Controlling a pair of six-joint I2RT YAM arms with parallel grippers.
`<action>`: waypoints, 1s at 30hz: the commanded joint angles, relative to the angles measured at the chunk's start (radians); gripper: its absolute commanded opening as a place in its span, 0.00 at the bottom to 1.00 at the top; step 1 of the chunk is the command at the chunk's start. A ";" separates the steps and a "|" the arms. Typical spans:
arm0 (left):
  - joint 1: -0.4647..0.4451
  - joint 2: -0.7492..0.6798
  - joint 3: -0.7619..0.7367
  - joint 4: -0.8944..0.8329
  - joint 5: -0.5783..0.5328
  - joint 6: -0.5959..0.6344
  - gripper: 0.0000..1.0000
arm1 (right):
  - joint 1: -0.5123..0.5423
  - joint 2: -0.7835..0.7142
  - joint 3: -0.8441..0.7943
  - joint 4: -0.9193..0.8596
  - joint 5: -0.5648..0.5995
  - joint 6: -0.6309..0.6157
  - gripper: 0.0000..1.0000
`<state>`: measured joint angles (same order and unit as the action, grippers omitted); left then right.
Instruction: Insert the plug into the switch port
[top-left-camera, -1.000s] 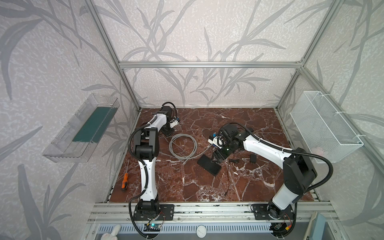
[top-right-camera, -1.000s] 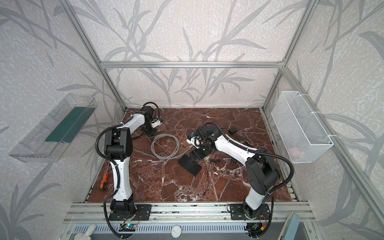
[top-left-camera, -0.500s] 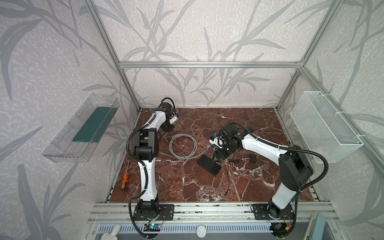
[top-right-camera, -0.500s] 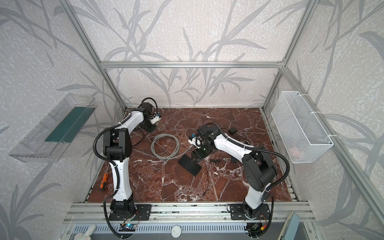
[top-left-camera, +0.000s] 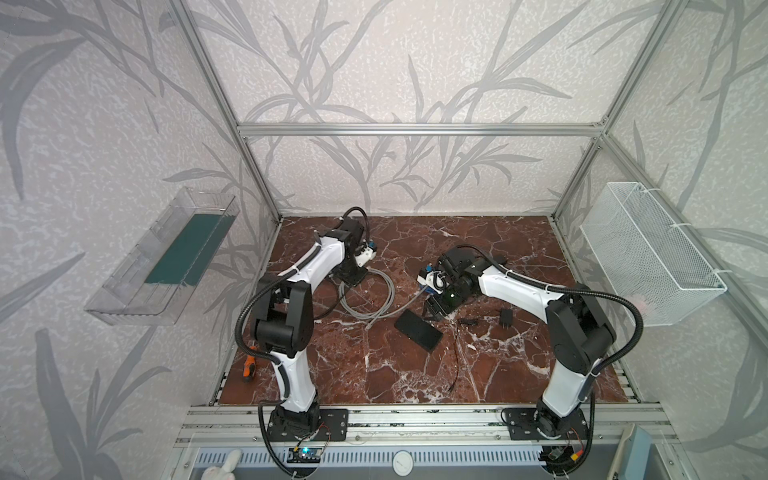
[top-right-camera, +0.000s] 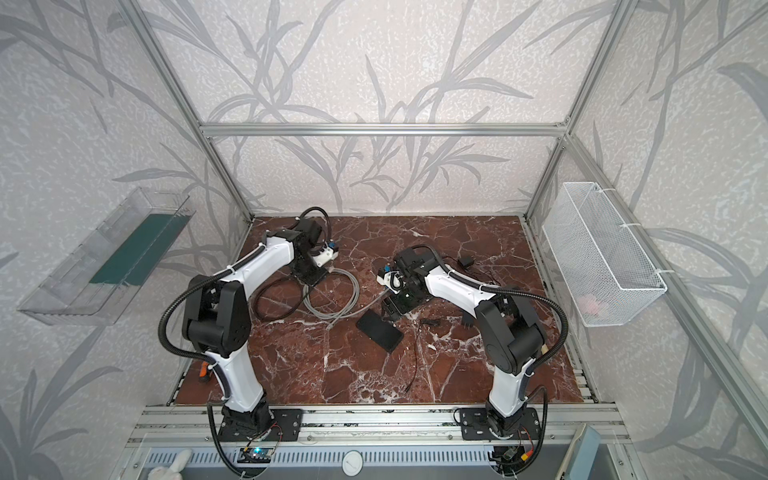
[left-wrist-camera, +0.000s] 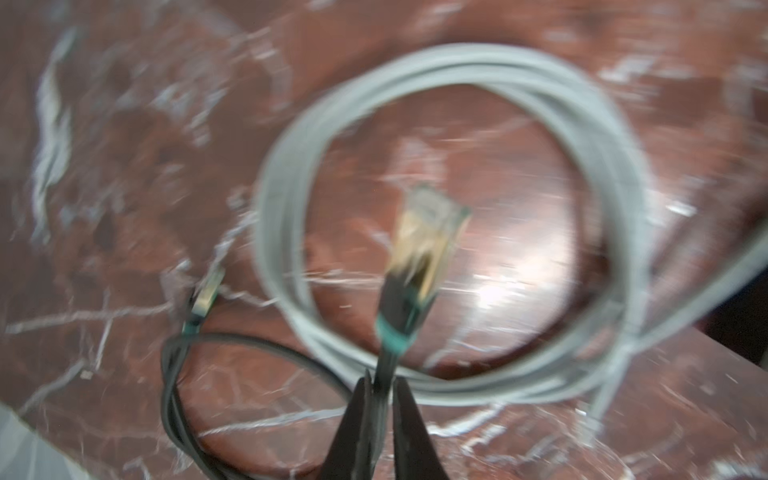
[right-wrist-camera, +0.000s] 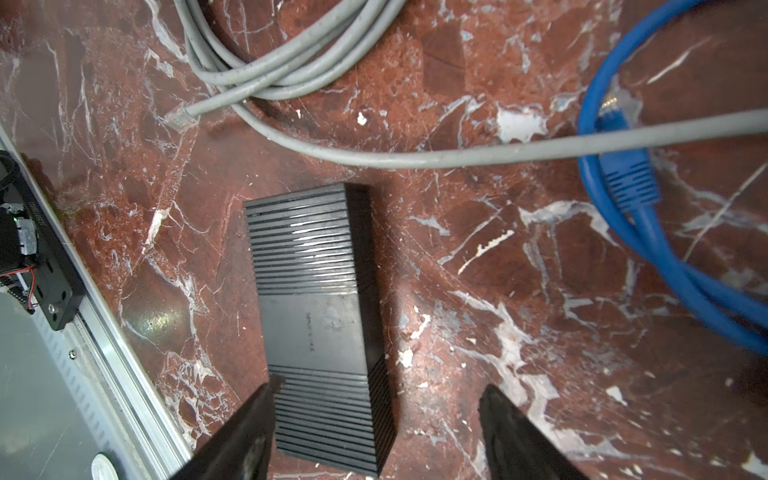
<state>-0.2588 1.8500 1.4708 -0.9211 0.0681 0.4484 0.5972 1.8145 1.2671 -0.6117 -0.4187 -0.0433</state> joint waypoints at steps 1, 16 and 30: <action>-0.031 -0.056 -0.039 -0.007 0.070 0.070 0.13 | -0.013 0.004 0.001 0.032 0.015 0.034 0.76; -0.124 -0.088 -0.045 0.037 0.155 -0.138 0.26 | -0.059 -0.028 -0.094 0.066 0.067 0.144 0.76; -0.195 -0.098 -0.072 0.193 0.267 -0.370 0.38 | 0.001 -0.342 -0.362 0.019 0.053 0.204 0.53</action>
<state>-0.4522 1.7538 1.4010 -0.7361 0.3359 0.1295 0.5385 1.5356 0.9649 -0.5705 -0.3676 0.1654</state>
